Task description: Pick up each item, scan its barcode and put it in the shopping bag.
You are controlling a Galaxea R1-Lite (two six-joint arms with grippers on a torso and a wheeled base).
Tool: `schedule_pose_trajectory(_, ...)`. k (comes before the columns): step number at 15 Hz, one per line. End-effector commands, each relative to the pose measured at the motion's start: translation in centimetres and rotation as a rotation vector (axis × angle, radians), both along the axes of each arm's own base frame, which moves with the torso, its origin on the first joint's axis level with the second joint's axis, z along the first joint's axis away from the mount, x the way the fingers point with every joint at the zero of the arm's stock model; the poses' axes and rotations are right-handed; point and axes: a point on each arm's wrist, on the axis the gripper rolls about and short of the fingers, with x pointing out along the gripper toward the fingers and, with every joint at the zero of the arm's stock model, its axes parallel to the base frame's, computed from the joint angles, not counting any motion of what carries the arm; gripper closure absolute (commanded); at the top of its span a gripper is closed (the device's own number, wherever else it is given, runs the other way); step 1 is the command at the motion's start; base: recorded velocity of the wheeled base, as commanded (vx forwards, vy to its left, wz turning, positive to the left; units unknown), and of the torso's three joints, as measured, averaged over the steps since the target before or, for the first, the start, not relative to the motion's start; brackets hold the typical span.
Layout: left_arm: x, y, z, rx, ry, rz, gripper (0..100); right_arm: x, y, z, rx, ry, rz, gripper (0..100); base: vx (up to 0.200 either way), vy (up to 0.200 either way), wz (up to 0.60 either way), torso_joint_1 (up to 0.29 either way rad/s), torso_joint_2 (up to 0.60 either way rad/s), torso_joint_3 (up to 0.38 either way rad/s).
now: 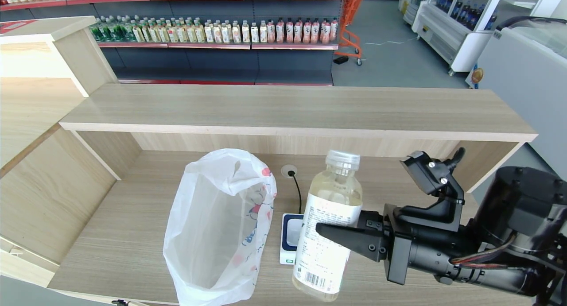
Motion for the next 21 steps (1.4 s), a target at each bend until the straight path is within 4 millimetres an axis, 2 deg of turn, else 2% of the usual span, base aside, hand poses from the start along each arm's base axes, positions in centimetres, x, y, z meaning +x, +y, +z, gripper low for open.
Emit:
schedule_pose_trajectory(1,0.0,0.0,0.0,0.000,0.000,0.001,0,0.1,0.3,-0.7,-0.018,0.020,0.006,100,0.000,0.000,0.00,0.000,0.00,0.000)
schedule_pose_trajectory(15,0.0,0.0,0.0,0.000,0.000,0.001,0,-0.4,-0.4,-0.2,-0.031,-0.014,-0.012,100,0.000,0.000,0.00,0.000,0.00,0.000)
schedule_pose_trajectory(16,0.0,0.0,0.0,0.000,0.000,0.002,0,-0.5,-1.2,0.4,-0.038,-0.047,-0.041,100,0.000,0.000,0.00,0.000,0.00,0.000)
schedule_pose_trajectory(19,0.0,0.0,0.0,0.000,0.000,0.001,0,0.3,-5.8,0.6,-0.266,-0.250,-0.256,100,0.000,0.000,0.00,0.000,0.00,0.000)
schedule_pose_trajectory(20,0.0,0.0,0.0,0.000,0.000,0.001,0,1.1,-9.1,0.3,-0.438,-0.371,-0.373,100,0.000,0.000,0.00,0.000,0.00,0.000)
schedule_pose_trajectory(21,0.0,0.0,0.0,0.000,0.000,0.001,0,1.5,-10.6,0.3,-0.515,-0.442,-0.431,100,0.000,0.000,0.00,0.000,0.00,0.000)
